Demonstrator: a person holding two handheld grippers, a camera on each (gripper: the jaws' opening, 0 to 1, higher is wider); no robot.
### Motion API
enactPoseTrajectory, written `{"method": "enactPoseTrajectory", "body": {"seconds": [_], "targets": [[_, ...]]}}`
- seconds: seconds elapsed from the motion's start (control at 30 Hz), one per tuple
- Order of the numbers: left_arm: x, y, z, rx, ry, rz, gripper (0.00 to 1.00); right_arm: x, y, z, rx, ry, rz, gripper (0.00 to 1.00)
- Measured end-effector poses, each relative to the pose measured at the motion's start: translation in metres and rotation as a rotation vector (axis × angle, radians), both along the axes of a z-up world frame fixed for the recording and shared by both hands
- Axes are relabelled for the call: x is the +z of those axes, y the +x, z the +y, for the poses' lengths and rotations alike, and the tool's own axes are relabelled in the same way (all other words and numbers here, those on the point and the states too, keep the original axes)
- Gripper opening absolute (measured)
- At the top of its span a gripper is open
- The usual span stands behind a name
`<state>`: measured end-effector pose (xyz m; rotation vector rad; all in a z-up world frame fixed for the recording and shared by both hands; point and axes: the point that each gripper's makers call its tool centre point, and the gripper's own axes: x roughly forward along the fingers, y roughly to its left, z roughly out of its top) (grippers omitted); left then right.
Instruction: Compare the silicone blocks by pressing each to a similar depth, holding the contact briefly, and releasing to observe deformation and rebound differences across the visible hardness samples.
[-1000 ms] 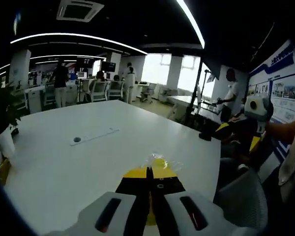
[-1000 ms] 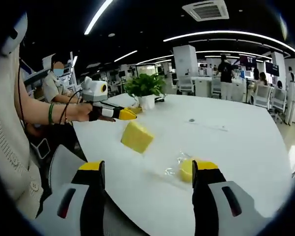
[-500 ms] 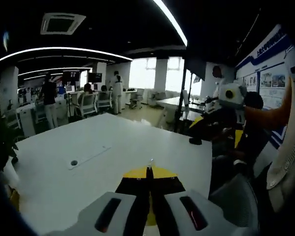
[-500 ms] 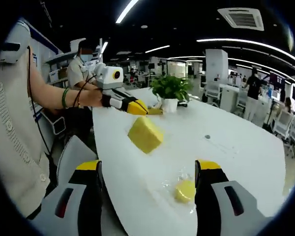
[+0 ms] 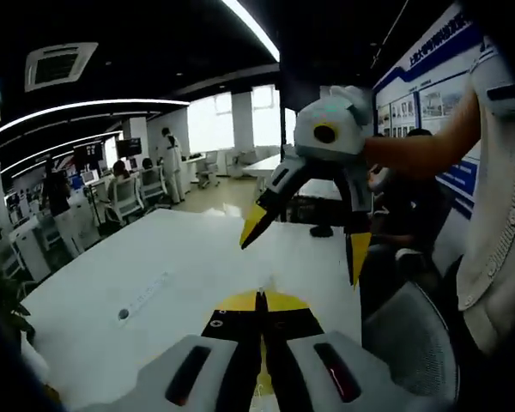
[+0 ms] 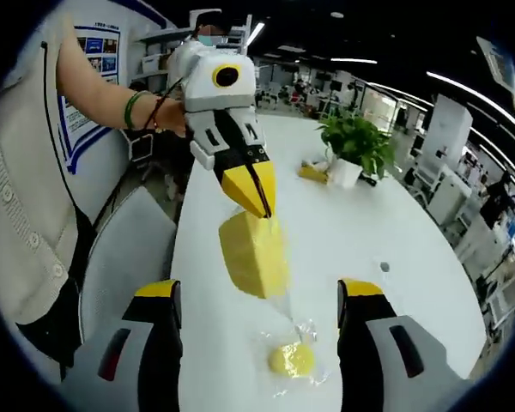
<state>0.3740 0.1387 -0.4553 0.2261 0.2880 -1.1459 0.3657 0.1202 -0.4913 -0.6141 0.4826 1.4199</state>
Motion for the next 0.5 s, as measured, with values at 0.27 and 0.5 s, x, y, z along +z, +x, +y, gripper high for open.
{"method": "enactPoseTrajectory", "body": {"seconds": [0.27, 0.5], "targets": [[-0.006, 0.003, -0.006, -0.037, 0.040, -0.023, 0.00, -0.025, 0.007, 0.024, 0.093, -0.072, 0.030, 0.67], [0.001, 0.008, -0.011, -0.067, 0.019, -0.035, 0.00, -0.039, 0.016, 0.038, 0.132, -0.101, 0.069, 0.64]]}}
